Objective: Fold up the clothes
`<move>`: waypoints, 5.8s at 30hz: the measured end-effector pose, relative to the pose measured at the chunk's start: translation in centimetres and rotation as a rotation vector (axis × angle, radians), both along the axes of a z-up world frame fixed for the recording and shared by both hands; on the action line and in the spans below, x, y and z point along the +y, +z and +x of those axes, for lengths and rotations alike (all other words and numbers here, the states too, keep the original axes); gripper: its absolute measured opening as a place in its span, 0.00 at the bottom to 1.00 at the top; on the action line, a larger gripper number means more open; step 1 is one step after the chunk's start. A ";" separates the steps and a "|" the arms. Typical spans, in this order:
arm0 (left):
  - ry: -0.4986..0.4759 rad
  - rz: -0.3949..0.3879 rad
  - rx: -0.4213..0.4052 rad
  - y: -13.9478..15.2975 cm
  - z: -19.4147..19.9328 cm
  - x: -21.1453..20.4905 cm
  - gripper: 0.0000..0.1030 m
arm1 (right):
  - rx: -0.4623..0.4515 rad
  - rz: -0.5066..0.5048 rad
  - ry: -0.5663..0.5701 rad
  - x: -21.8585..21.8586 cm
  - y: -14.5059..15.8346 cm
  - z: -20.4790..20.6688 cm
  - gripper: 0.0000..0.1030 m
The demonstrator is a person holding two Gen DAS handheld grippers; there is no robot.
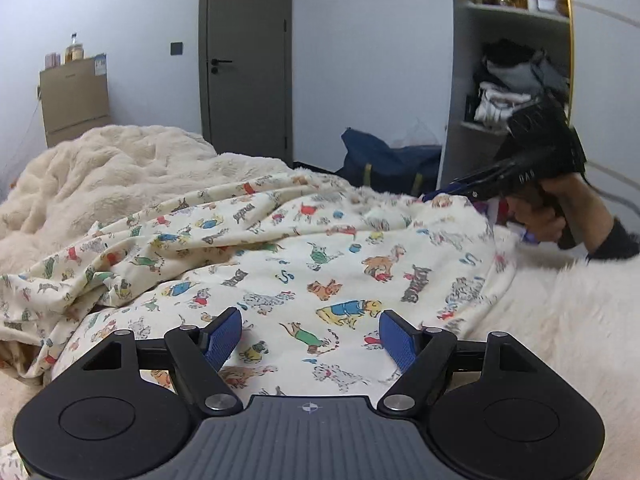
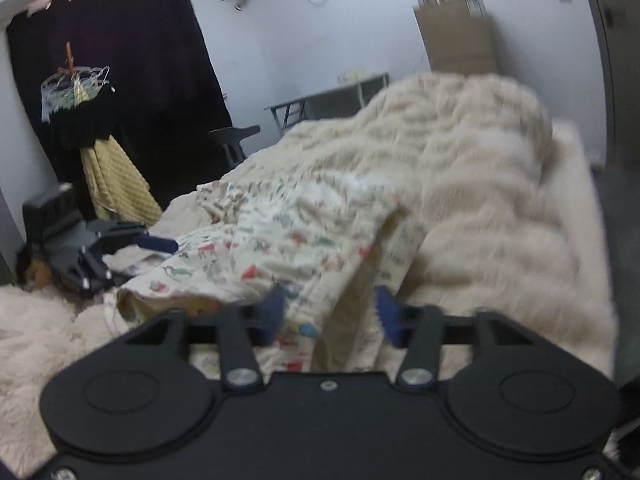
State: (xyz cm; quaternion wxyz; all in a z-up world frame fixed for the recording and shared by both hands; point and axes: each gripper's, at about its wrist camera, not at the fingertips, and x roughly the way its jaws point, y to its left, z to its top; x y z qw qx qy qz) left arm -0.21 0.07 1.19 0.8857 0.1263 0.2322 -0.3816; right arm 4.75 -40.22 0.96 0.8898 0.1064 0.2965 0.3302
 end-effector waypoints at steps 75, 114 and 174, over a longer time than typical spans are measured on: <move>0.618 -0.180 -0.195 6.3 4.0 16.3 0.81 | 0.238 0.409 -0.154 -1.8 -4.0 14.5 0.26; 0.691 -0.035 0.284 -4.1 18.9 30.7 0.73 | -0.033 0.039 -0.367 1.6 1.4 4.8 0.52; 0.937 0.190 0.023 -2.7 23.8 25.5 0.66 | 0.057 -0.035 -0.276 4.1 -2.6 3.8 0.52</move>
